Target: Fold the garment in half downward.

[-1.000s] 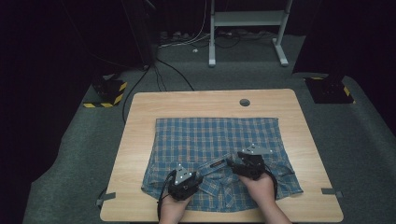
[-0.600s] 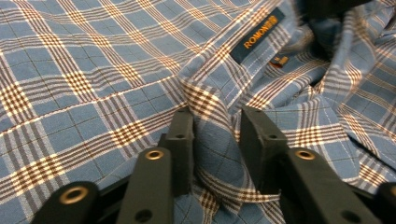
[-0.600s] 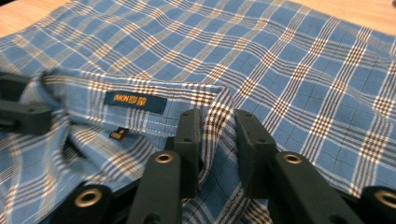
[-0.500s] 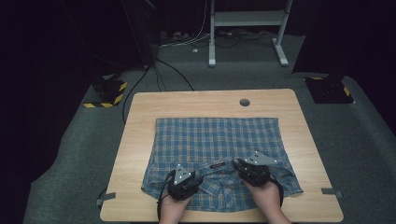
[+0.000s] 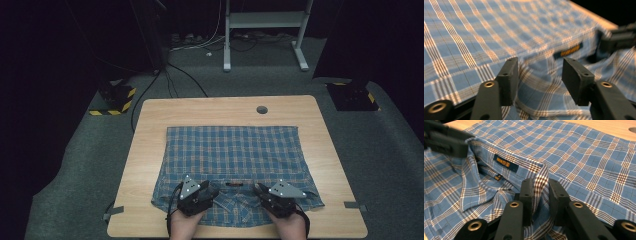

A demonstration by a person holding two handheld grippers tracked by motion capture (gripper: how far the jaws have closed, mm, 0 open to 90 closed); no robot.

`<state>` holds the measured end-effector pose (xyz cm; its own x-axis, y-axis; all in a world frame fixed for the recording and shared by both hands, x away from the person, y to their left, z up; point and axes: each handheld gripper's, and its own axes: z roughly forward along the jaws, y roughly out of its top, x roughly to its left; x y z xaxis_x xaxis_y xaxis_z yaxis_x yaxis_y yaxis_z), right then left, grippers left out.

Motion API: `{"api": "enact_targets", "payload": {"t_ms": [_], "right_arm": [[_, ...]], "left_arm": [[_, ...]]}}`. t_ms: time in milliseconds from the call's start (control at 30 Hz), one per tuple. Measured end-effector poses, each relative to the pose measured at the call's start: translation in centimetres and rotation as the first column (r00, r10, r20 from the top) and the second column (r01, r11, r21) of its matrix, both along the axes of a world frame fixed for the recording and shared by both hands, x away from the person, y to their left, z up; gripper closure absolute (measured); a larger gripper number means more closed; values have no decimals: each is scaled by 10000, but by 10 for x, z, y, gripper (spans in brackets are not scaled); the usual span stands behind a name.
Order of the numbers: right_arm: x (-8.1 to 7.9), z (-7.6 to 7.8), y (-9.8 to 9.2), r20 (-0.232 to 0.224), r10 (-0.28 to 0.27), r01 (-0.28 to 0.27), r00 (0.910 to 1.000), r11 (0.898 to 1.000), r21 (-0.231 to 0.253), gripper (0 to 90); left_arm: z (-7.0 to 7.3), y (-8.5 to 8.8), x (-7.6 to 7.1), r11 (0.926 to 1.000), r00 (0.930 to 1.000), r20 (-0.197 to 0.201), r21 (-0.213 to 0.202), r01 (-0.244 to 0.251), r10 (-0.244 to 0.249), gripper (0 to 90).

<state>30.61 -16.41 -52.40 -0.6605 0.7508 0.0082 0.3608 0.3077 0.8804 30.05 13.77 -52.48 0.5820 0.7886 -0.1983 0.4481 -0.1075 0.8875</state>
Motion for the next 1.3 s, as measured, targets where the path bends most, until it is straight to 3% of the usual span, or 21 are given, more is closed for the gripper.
{"api": "enact_targets", "payload": {"t_ms": [67,167,400,500,567,867,1100,1300], "right_arm": [[-2,0,0,83,77,-77,9999,9999,-66,743],[-6,-1,-1,94,134,-134,9999,9999,-49,742],[-12,-3,-2,118,216,-215,9997,9997,-134,738],[-14,-2,-3,139,204,-201,9997,9996,-174,736],[-14,-2,-3,121,191,-189,9997,9997,-172,737],[-15,4,-8,247,214,-217,9995,9997,113,635],[-15,17,-17,451,56,-93,9990,9966,823,518],[-6,29,-30,502,-687,601,9964,9859,1564,340]], "left_arm": [[7,5,-1,9991,9991,233,-276,-334,341,423],[8,15,3,9963,9966,257,-381,-772,782,409],[-6,27,20,9839,9833,-350,151,-1780,1785,355],[-10,22,28,9749,9763,-490,833,-2064,2109,342],[-11,19,30,9713,9758,-426,1137,-2087,2147,338],[-17,12,28,9796,9823,-689,1137,-1657,1742,332],[-18,11,27,9808,9829,-715,1095,-1612,1695,329],[-17,12,26,9824,9838,-698,1006,-1575,1649,323]]}}
